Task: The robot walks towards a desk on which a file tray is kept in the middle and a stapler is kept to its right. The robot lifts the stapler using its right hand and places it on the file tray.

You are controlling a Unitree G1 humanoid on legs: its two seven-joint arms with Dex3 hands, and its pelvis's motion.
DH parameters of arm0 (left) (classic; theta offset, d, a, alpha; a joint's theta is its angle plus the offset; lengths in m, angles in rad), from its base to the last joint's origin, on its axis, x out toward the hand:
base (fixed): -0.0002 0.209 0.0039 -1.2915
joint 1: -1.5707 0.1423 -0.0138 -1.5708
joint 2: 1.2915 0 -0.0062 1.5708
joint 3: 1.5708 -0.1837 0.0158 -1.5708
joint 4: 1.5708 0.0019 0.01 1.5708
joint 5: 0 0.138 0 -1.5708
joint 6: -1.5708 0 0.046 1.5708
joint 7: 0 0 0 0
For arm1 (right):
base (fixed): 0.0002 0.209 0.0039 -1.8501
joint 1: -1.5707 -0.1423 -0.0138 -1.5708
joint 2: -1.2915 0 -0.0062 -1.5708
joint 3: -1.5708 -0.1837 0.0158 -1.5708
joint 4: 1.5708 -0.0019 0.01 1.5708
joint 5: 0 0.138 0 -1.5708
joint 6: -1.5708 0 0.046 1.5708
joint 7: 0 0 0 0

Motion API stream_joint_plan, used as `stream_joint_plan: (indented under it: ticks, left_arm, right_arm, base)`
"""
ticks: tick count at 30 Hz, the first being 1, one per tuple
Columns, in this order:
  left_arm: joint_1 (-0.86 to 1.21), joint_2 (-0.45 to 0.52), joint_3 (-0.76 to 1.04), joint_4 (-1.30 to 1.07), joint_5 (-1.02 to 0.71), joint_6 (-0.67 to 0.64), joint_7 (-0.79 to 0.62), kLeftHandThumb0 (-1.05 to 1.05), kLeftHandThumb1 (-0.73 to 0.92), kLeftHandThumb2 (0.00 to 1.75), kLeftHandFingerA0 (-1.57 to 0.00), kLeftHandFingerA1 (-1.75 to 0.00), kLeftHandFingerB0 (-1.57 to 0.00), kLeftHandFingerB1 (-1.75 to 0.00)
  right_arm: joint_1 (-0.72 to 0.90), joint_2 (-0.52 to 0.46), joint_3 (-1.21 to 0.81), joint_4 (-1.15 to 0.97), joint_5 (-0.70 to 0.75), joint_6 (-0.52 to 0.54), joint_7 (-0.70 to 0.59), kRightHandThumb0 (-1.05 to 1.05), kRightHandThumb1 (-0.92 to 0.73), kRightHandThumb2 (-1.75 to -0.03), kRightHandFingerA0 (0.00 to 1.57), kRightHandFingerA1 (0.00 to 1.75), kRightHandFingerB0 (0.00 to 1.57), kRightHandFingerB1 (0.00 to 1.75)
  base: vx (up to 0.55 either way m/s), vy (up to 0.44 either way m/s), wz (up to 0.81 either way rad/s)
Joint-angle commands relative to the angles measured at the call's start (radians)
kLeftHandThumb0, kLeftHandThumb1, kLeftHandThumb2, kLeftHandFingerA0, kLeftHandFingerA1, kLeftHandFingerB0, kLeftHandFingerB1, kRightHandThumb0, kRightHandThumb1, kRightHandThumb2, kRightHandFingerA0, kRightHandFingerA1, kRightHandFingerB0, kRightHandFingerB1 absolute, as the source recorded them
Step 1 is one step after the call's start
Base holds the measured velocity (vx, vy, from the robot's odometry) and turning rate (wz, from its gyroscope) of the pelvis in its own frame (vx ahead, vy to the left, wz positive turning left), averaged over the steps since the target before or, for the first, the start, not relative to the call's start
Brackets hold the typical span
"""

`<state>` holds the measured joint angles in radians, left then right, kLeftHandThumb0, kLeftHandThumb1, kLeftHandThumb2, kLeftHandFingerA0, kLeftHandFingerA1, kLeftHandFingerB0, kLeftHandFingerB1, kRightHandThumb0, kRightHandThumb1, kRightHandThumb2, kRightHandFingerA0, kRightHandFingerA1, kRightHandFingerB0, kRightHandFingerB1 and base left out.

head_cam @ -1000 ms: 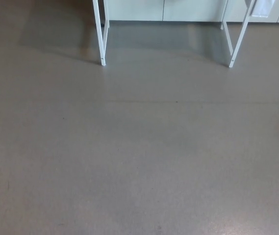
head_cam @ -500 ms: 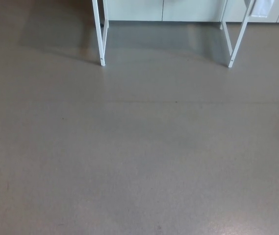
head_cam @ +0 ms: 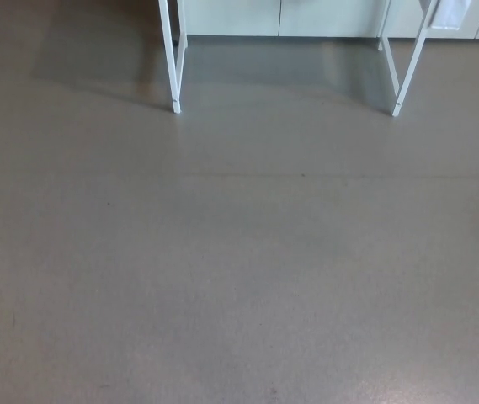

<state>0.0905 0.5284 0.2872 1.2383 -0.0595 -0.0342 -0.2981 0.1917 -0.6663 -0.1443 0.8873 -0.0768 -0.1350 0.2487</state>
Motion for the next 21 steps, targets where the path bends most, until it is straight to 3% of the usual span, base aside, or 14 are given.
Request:
stream_joint_plan:
  ticks: [1,4,10,13,14,15,16,21]
  left_arm:
    - [-0.011,0.022,-0.003,0.012,-0.001,0.011,0.004,-0.72,0.66,0.98,0.00,-0.33,0.00,-0.22]
    - [-0.004,0.026,-0.010,0.010,0.003,0.005,-0.003,-0.75,0.69,0.99,0.00,-0.30,0.00,-0.16]
    - [0.019,0.023,0.004,-0.032,-0.018,0.025,-0.020,-0.78,0.70,0.98,0.00,-0.25,0.00,-0.14]
    - [0.013,0.022,0.002,-0.012,-0.012,0.018,-0.009,-0.75,0.68,0.99,0.00,-0.33,0.00,-0.21]
    - [0.012,0.023,0.002,-0.011,-0.012,0.018,-0.011,-0.79,0.69,1.00,0.00,-0.30,0.00,-0.17]
    - [0.010,0.025,0.001,-0.007,-0.011,0.018,-0.014,-0.79,0.69,1.00,0.00,-0.30,0.00,-0.17]
    - [0.010,0.025,-0.001,-0.011,-0.010,0.022,-0.015,-0.78,0.69,1.00,0.00,-0.30,0.00,-0.17]
    - [0.009,0.027,-0.002,-0.001,-0.006,0.011,-0.008,-0.76,0.69,1.01,0.00,-0.30,0.00,-0.18]
  right_arm:
    - [0.001,-0.002,-0.010,-0.003,0.015,0.020,0.011,-0.74,-0.50,-0.89,0.01,0.26,0.02,0.16]
    - [0.004,0.003,-0.017,-0.002,0.022,-0.012,0.012,-0.71,-0.48,-0.88,0.02,0.36,0.03,0.19]
    - [-0.003,0.000,-0.009,0.006,0.007,-0.006,0.005,-0.72,-0.50,-0.88,0.02,0.28,0.02,0.17]
    - [0.002,-0.002,-0.014,-0.004,0.020,0.000,0.040,-0.73,-0.50,-0.89,0.01,0.28,0.00,0.15]
    - [0.000,-0.003,-0.009,0.000,0.012,-0.003,0.033,-0.70,-0.66,-0.61,0.03,0.30,0.00,0.18]
    - [-0.003,-0.005,-0.003,0.005,0.002,-0.006,0.025,-0.70,-0.66,-0.61,0.03,0.30,0.00,0.18]
    - [-0.002,-0.006,-0.003,0.006,0.003,-0.016,0.029,-0.74,-0.51,-0.90,0.01,0.29,0.00,0.15]
    - [-0.001,0.001,-0.016,0.012,0.011,-0.018,0.025,-0.74,-0.51,-0.93,0.00,0.27,0.00,0.16]
  base:
    - [0.00,0.000,0.00]
    - [0.00,0.000,0.00]
    - [0.02,0.008,-0.05]
    - [-0.07,0.042,0.21]
    - [-0.08,0.068,-0.10]
    - [-0.04,-0.020,-0.07]
    - [0.00,0.000,0.00]
    - [0.07,0.113,-0.06]
